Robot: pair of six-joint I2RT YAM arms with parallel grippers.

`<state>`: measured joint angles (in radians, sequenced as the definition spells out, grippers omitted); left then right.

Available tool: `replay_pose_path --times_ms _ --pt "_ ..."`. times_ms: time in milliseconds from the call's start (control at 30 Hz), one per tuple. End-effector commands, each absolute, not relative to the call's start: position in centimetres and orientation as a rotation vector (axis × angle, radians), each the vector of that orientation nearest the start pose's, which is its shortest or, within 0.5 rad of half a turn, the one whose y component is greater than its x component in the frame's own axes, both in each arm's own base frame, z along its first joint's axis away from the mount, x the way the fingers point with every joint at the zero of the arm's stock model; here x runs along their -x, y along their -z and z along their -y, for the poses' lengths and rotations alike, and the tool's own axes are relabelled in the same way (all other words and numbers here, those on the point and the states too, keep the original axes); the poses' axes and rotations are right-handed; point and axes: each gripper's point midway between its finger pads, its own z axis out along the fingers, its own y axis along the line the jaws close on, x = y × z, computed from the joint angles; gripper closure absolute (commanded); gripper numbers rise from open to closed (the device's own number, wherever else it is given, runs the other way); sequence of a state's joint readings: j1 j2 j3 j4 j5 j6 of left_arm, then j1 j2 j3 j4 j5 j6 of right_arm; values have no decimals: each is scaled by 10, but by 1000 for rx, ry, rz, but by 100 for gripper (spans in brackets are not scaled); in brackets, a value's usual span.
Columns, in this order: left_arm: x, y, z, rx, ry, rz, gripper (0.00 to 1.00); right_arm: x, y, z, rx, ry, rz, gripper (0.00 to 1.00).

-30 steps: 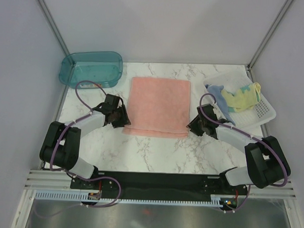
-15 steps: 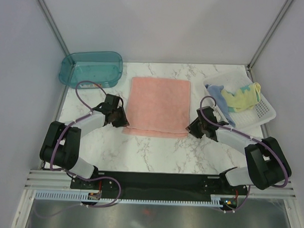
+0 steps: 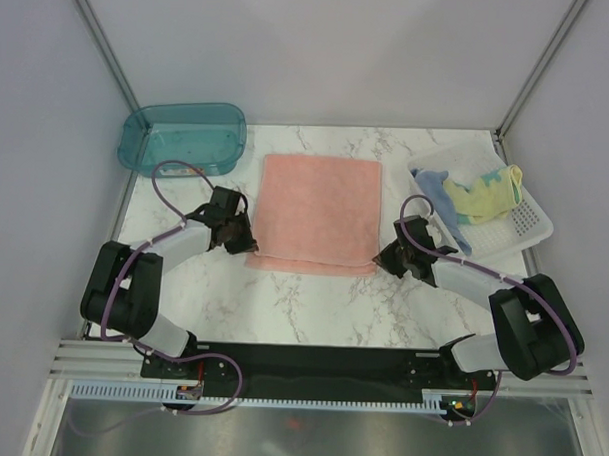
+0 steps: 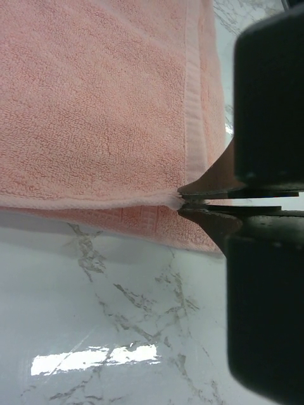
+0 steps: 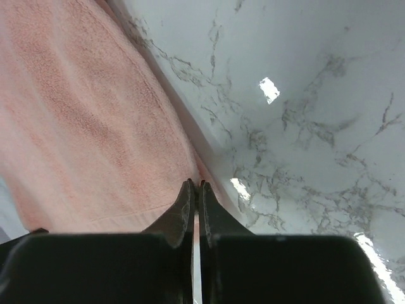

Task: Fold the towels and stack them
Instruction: Fold the towel

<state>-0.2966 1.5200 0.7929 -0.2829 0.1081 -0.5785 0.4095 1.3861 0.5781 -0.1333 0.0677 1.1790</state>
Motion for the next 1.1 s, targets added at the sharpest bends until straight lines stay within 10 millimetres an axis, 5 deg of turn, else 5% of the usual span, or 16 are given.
replay_pose_path --times_ms 0,167,333,500,767,900,1067 --pt "-320 -50 141 352 474 -2574 98 -295 -42 -154 -977 -587 -2323 100" --pt "-321 -62 137 373 440 -2576 98 -301 -60 -156 -925 -625 -2284 100" --pt "-331 -97 136 358 428 -2528 98 -314 -108 -161 -837 -656 -2236 100" --pt "-316 -102 131 354 404 -2563 98 -301 -118 -167 -794 -706 -2277 100" --pt "-271 -49 115 387 333 -2674 98 -263 -75 -160 -819 -727 -2318 100" --pt "-266 -32 117 385 340 -2710 98 -250 -51 -165 -799 -768 -2365 100" --pt "-266 -31 121 374 362 -2711 98 -253 -46 -171 -772 -803 -2356 100"
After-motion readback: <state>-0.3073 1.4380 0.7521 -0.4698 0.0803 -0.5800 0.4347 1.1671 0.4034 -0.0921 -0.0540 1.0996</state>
